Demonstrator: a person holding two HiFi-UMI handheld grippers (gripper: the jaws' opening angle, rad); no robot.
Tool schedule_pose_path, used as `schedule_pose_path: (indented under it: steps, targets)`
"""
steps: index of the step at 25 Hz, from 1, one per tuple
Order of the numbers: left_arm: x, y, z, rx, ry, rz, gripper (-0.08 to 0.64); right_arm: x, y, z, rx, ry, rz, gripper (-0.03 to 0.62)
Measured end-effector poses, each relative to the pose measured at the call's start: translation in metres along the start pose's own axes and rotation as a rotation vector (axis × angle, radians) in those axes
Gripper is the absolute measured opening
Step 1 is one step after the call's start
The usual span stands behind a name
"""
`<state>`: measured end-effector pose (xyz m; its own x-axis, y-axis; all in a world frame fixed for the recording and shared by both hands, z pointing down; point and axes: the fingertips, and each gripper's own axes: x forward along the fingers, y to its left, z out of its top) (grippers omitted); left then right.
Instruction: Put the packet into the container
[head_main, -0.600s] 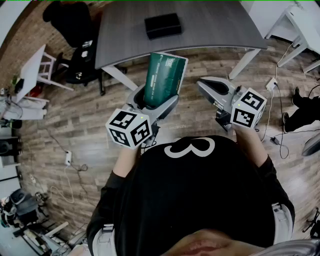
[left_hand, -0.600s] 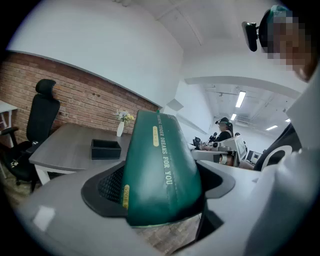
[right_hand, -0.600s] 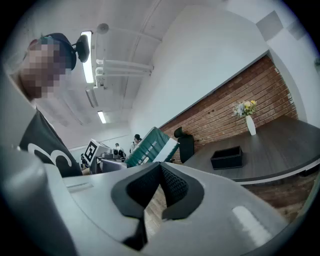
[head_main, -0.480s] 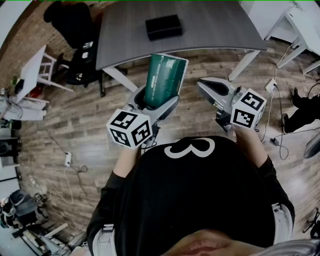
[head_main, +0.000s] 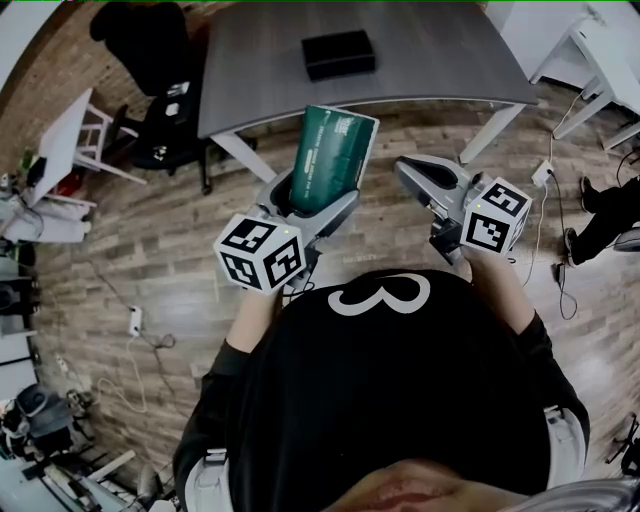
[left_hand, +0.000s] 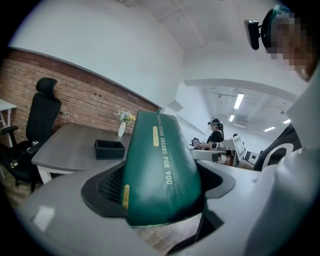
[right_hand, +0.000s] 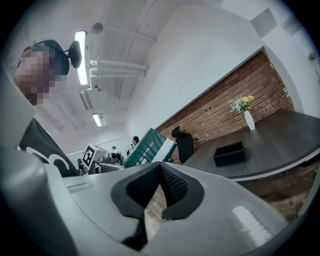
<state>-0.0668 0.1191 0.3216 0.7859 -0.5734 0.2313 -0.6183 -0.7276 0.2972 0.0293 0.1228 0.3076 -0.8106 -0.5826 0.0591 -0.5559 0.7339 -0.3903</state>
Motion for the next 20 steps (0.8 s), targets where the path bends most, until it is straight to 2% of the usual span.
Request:
schedule_pose_path:
  steps: [12, 20]
  targets:
    - [-0.038, 0.064, -0.013, -0.031, -0.009, -0.007, 0.443, 0.064, 0.013, -0.029, 0.008, 0.022, -0.017, 0.002]
    - [-0.016, 0.087, -0.008, -0.043, 0.005, 0.001, 0.443, 0.073, -0.015, -0.027, 0.043, 0.019, -0.030, 0.002]
